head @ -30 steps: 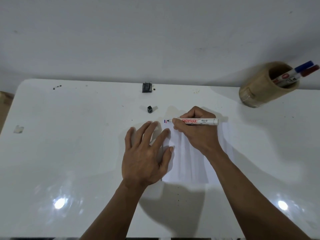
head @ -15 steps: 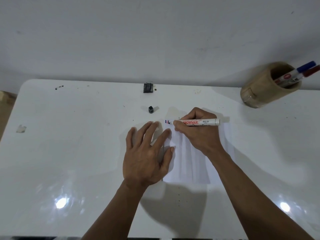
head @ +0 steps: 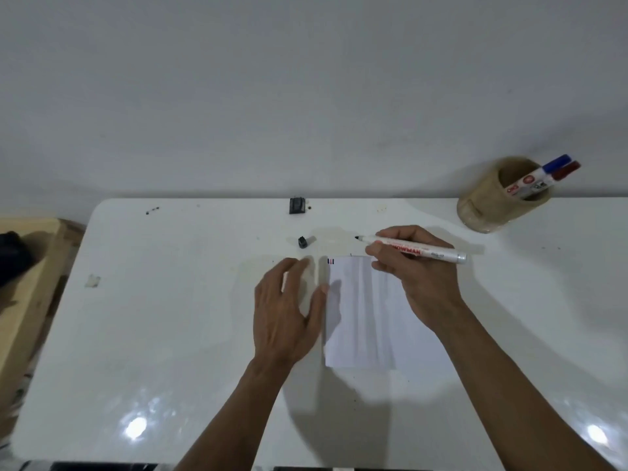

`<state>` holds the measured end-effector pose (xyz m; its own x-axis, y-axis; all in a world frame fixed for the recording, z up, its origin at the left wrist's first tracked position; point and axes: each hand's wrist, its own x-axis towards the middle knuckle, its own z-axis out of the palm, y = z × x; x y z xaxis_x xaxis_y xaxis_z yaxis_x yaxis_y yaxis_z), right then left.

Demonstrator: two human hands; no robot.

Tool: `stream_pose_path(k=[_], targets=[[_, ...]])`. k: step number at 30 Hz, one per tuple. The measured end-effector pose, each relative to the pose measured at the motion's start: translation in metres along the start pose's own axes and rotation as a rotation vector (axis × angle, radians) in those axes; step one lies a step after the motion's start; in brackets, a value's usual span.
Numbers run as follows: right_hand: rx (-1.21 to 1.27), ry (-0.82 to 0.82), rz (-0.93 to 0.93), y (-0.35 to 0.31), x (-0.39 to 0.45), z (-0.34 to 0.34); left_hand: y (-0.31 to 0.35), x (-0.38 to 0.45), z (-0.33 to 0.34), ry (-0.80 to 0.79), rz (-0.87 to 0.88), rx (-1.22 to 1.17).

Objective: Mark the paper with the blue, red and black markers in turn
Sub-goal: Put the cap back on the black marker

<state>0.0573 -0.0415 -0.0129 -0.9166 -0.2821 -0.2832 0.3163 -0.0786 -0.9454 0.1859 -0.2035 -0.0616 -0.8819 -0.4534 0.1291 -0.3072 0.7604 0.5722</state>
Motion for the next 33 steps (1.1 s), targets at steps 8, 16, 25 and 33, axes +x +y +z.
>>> stream_pose_path(k=[8,16,25,33], targets=[[0.023,0.053,0.056,-0.009,-0.032,-0.005,0.009,0.078,-0.016,-0.183,-0.222,0.045],[-0.058,0.077,0.034,-0.022,-0.040,-0.007,0.030,0.080,-0.032,-0.179,-0.420,-0.212],[-0.117,0.069,-0.124,-0.072,-0.066,0.029,0.068,0.037,-0.089,-0.152,-0.447,-0.911],[-0.167,0.050,-0.179,-0.083,-0.104,0.053,0.066,0.007,-0.123,-0.162,-0.327,-1.061]])
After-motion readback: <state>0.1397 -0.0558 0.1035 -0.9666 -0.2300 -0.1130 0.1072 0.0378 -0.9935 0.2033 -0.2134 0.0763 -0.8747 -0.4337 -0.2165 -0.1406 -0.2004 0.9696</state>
